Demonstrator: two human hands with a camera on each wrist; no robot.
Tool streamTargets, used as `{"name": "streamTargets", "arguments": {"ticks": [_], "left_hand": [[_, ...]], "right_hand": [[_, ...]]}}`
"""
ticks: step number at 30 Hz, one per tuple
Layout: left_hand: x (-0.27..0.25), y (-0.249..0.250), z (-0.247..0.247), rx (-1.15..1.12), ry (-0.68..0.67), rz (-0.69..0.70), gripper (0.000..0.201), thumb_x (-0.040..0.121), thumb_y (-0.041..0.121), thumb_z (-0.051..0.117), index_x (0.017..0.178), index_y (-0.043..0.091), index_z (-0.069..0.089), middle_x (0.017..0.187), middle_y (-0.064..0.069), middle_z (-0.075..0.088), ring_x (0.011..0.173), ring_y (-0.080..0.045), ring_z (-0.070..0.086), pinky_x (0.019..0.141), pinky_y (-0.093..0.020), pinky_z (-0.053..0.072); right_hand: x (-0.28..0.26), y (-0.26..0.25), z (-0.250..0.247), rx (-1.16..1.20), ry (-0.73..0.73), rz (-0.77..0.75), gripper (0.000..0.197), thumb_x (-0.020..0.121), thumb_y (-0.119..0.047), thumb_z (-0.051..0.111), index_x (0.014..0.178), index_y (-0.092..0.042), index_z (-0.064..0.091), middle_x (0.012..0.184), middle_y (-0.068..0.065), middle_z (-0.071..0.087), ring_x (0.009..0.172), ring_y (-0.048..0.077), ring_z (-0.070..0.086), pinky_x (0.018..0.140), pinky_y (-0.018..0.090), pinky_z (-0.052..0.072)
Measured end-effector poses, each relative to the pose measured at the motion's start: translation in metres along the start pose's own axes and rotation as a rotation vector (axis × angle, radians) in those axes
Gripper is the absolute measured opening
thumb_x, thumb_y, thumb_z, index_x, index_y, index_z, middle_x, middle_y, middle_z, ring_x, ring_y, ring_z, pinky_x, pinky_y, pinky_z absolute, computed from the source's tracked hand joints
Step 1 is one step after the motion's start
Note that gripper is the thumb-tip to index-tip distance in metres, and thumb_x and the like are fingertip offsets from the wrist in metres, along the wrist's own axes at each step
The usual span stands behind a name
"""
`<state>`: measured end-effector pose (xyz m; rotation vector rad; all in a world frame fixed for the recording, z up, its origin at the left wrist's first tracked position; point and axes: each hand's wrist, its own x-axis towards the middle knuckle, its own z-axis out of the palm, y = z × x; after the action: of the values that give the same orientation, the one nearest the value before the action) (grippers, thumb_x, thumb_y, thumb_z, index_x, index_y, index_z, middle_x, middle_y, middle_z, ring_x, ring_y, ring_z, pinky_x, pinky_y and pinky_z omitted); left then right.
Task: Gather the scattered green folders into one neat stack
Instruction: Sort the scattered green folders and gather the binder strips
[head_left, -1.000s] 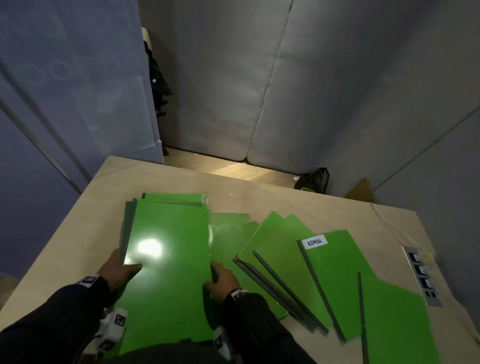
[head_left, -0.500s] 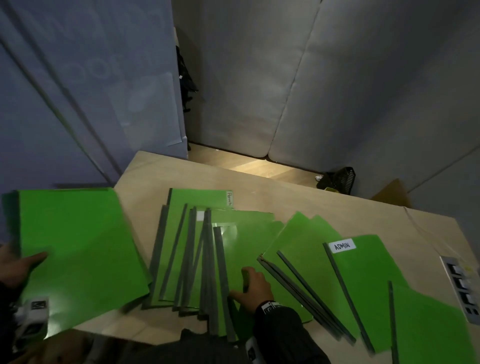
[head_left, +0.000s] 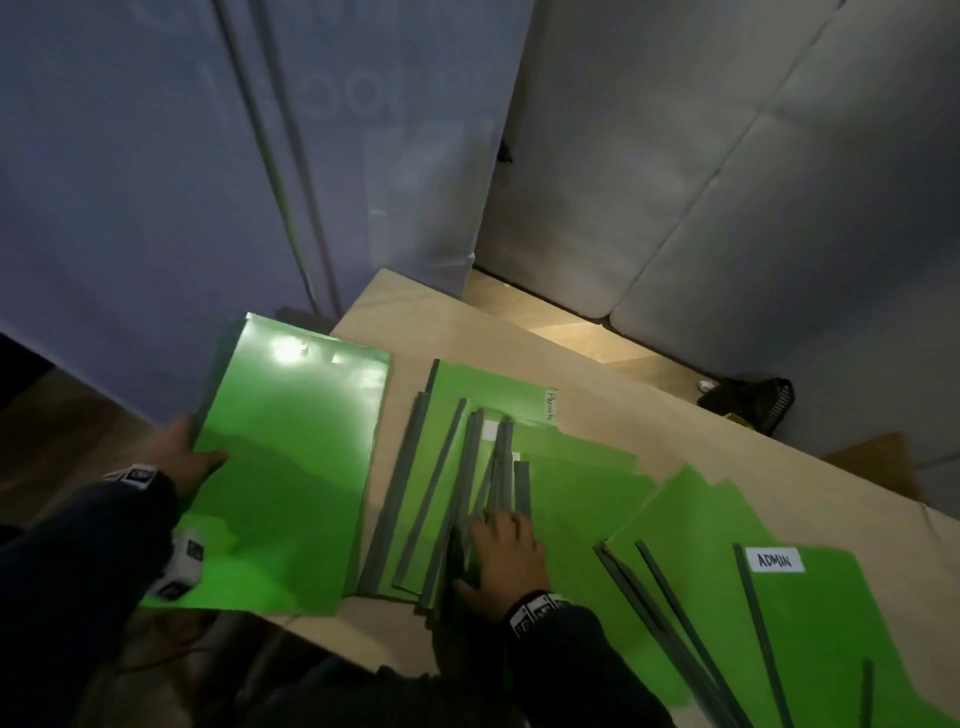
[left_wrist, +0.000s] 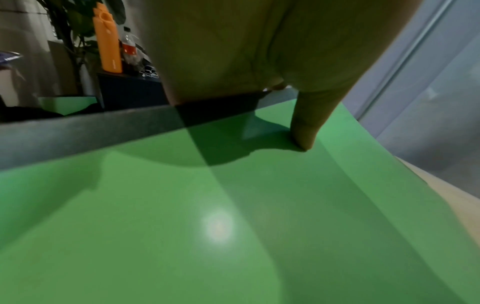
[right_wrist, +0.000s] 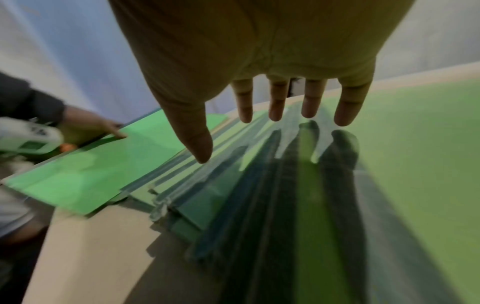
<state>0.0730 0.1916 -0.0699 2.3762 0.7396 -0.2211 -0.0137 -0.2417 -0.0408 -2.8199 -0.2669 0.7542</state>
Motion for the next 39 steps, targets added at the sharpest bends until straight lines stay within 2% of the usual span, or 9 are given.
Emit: {"name": "streamTargets", "arguments": {"ticks": [4, 10, 14, 20, 27, 32, 34, 37, 39], "left_hand": [[-0.001, 0.009, 0.010, 0.104, -0.070, -0.049, 0.062, 0.076, 0.012, 0.081, 0.131, -0.003, 0.055, 0.128, -0.028, 0.060, 0.116, -0.041, 0.059, 0.098, -0.044, 0.046], [-0.009, 0.028, 0.025, 0.267, -0.100, -0.029, 0.078, 0.062, 0.042, 0.080, 0.133, 0.023, 0.053, 0.131, -0.017, 0.057, 0.119, -0.040, 0.055, 0.101, -0.048, 0.048], [-0.018, 0.103, 0.051, 0.265, -0.082, 0.230, 0.070, 0.073, 0.042, 0.073, 0.136, 0.023, 0.049, 0.142, -0.010, 0.046, 0.129, -0.034, 0.047, 0.106, -0.051, 0.043], [0.000, 0.231, 0.133, 0.236, -0.336, 0.415, 0.072, 0.087, 0.035, 0.060, 0.150, 0.019, 0.029, 0.155, -0.008, 0.036, 0.138, -0.031, 0.039, 0.114, -0.045, 0.036], [0.033, 0.279, 0.171, 0.677, -0.330, 0.516, 0.076, 0.078, 0.033, 0.065, 0.145, 0.021, 0.030, 0.141, -0.006, 0.041, 0.125, -0.033, 0.046, 0.100, -0.050, 0.042], [0.030, 0.305, 0.168, 0.736, -0.587, 0.398, 0.070, 0.092, 0.027, 0.053, 0.152, 0.006, 0.023, 0.160, -0.021, 0.021, 0.145, -0.038, 0.029, 0.119, -0.044, 0.027], [0.030, 0.319, 0.163, 0.666, -0.655, 0.433, 0.048, 0.082, 0.030, 0.068, 0.124, 0.008, 0.058, 0.144, -0.017, 0.052, 0.125, -0.033, 0.055, 0.109, -0.041, 0.044], [0.026, 0.329, 0.164, 0.209, -0.723, 0.400, 0.046, 0.076, 0.031, 0.079, 0.113, 0.007, 0.067, 0.106, -0.006, 0.067, 0.099, -0.030, 0.063, 0.088, -0.037, 0.052], [0.001, 0.321, 0.155, -0.232, -0.876, 0.225, 0.018, 0.082, 0.013, 0.074, 0.098, 0.011, 0.067, 0.073, 0.000, 0.063, 0.063, -0.021, 0.059, 0.060, -0.030, 0.049]], "right_hand": [[0.029, -0.042, -0.001, -0.124, -0.121, -0.224, 0.079, 0.078, -0.054, 0.068, 0.146, -0.035, 0.031, 0.162, 0.004, 0.018, 0.149, 0.040, 0.008, 0.115, 0.068, 0.013], [0.047, -0.055, 0.009, -0.141, -0.221, -0.194, 0.079, 0.082, -0.048, 0.067, 0.148, -0.042, 0.025, 0.166, -0.001, 0.007, 0.151, 0.038, 0.000, 0.114, 0.073, 0.000], [0.045, -0.048, 0.014, -0.144, -0.222, -0.210, 0.066, 0.090, -0.050, 0.052, 0.148, -0.045, 0.022, 0.167, -0.005, 0.000, 0.153, 0.034, -0.004, 0.112, 0.073, -0.007], [0.048, -0.035, 0.011, -0.130, -0.362, -0.226, 0.077, 0.091, -0.032, 0.058, 0.152, -0.044, 0.013, 0.166, -0.014, -0.012, 0.153, 0.026, -0.014, 0.114, 0.069, -0.010], [0.042, -0.009, 0.003, -0.054, -0.416, -0.252, 0.068, 0.096, -0.042, 0.047, 0.152, -0.046, 0.008, 0.166, -0.017, -0.012, 0.152, 0.023, -0.017, 0.114, 0.065, -0.014], [0.031, 0.009, 0.010, -0.087, -0.306, -0.306, 0.063, 0.089, -0.075, 0.014, 0.146, -0.049, 0.018, 0.164, -0.024, -0.008, 0.154, 0.025, -0.003, 0.111, 0.067, -0.005], [0.026, 0.020, 0.012, -0.129, -0.238, -0.297, 0.061, 0.088, -0.078, 0.008, 0.139, -0.054, 0.032, 0.155, -0.039, -0.010, 0.151, 0.025, 0.019, 0.104, 0.073, 0.018], [0.015, 0.039, 0.021, -0.153, -0.198, -0.229, 0.049, 0.093, -0.074, 0.016, 0.137, -0.059, 0.033, 0.141, -0.052, -0.017, 0.149, 0.018, 0.011, 0.105, 0.072, 0.024], [0.008, 0.048, 0.015, 0.053, -0.418, -0.002, 0.047, 0.095, -0.070, 0.011, 0.130, -0.061, 0.041, 0.149, -0.050, 0.005, 0.142, 0.013, 0.037, 0.093, 0.066, 0.043]]}}
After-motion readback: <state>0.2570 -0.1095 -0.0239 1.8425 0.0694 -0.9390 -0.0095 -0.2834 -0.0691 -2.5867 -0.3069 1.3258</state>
